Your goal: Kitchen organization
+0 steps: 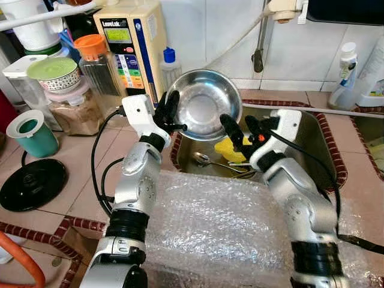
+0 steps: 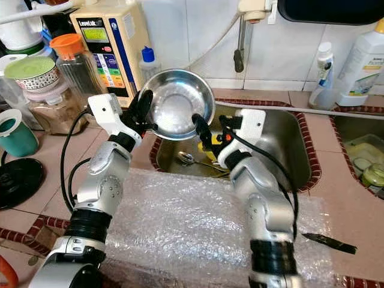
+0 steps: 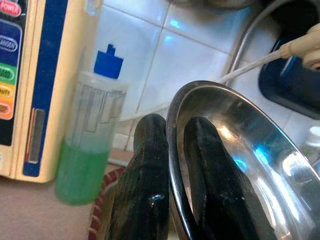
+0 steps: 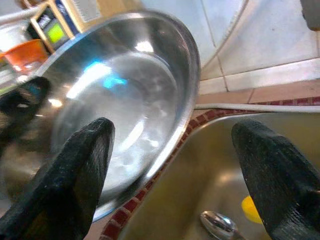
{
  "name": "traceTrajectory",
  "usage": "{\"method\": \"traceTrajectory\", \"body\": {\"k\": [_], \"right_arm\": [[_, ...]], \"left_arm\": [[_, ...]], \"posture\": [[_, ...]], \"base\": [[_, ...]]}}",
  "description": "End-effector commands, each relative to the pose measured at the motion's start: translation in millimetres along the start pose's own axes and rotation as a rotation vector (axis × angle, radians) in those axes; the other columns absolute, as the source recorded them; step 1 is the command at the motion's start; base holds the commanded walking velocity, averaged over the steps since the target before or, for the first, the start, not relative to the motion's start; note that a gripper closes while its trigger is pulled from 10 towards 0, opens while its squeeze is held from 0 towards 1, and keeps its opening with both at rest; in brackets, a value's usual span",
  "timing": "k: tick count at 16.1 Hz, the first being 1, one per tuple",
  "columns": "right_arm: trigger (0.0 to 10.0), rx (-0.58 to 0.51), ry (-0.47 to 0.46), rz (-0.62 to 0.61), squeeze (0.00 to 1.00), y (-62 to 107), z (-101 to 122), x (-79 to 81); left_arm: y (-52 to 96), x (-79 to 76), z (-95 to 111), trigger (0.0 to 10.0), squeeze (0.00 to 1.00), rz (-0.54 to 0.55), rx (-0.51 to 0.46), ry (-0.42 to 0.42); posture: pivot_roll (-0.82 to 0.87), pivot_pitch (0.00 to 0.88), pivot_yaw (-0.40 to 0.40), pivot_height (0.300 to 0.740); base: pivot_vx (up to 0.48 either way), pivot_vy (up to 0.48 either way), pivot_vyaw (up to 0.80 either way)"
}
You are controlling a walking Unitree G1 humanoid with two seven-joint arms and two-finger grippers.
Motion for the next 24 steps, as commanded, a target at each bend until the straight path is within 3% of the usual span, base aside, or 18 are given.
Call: {"method": "traceTrajectory", "body": {"k": [1, 2, 4, 7, 8, 11, 16, 20, 24], "right_arm": [[10.0, 0.014, 0.008, -0.055, 0.00, -10.2, 1, -6.3], [8.8, 0.007, -0.005, -0.062, 0.00, -14.9, 3, -7.1], [0.0, -0.024, -0.040, -0.065, 0.00, -24.3, 11, -6.6], [0.0, -0.041, -0.114, -0.096, 0.00, -33.7, 18, -11.4], [0.0, -0.052, -0.196, -0.111, 0.00, -34.9, 18, -14.3], [0.0, -0.060, -0.317, -0.130, 0.00, -35.5, 17, -18.7], [0.0, -0.038, -0.379, -0.132, 0.00, -34.0, 12, -20.2], [0.0, 0.004, -0.396, -0.178, 0.00, -31.9, 2, -28.1], [0.0, 0.023, -0.450, -0.278, 0.00, -29.5, -4, -45.6]], "left_arm": [[-0.7, -10.8, 10, 0.0, 0.00, -0.053, -0.029, 0.003], [-0.6, -12.5, 10, 0.0, 0.00, -0.059, -0.030, 0.006], [0.0, -13.2, 9, 0.0, 0.00, -0.057, -0.026, 0.008], [2.1, -13.4, 10, 0.0, 0.00, -0.058, -0.027, 0.008], [3.8, -12.9, 10, 0.0, 0.00, -0.056, -0.028, 0.009], [4.7, -12.9, 10, 0.0, 0.00, -0.056, -0.028, 0.011], [3.8, -13.7, 9, 0.0, 0.00, -0.059, -0.020, 0.012], [7.1, -10.2, -3, 0.0, 0.00, -0.052, 0.040, 0.011], [11.9, -25.0, -20, 0.0, 0.00, -0.098, 0.087, 0.049]], "posture": [[-0.08, 0.000, 0.122, 0.740], [-0.08, 0.000, 0.122, 0.740], [-0.07, 0.000, 0.120, 0.740], [-0.06, 0.000, 0.112, 0.740], [-0.06, 0.000, 0.112, 0.740], [-0.06, 0.000, 0.113, 0.740], [-0.07, 0.000, 0.119, 0.740], [-0.07, 0.000, 0.123, 0.740], [-0.06, 0.000, 0.119, 0.740]], "base": [[0.000, 0.000, 0.00], [0.000, 0.000, 0.00], [0.000, 0.000, 0.00], [0.000, 0.000, 0.00], [0.000, 0.000, 0.00], [0.000, 0.000, 0.00], [0.000, 0.000, 0.00], [0.000, 0.000, 0.00], [0.000, 0.000, 0.00]]}}
Point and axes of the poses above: a point about 5 cm out from each wrist's last joint towards the gripper, its own y axis pointing back from the gripper into the wrist, its own z axis along the axis of the wrist's last joint, x = y × z, the point moved 3 cm from there along -y, pointing out of the wrist towards the gripper, and after that the axes turned 15 degrees about y, right-handed, at the moved point
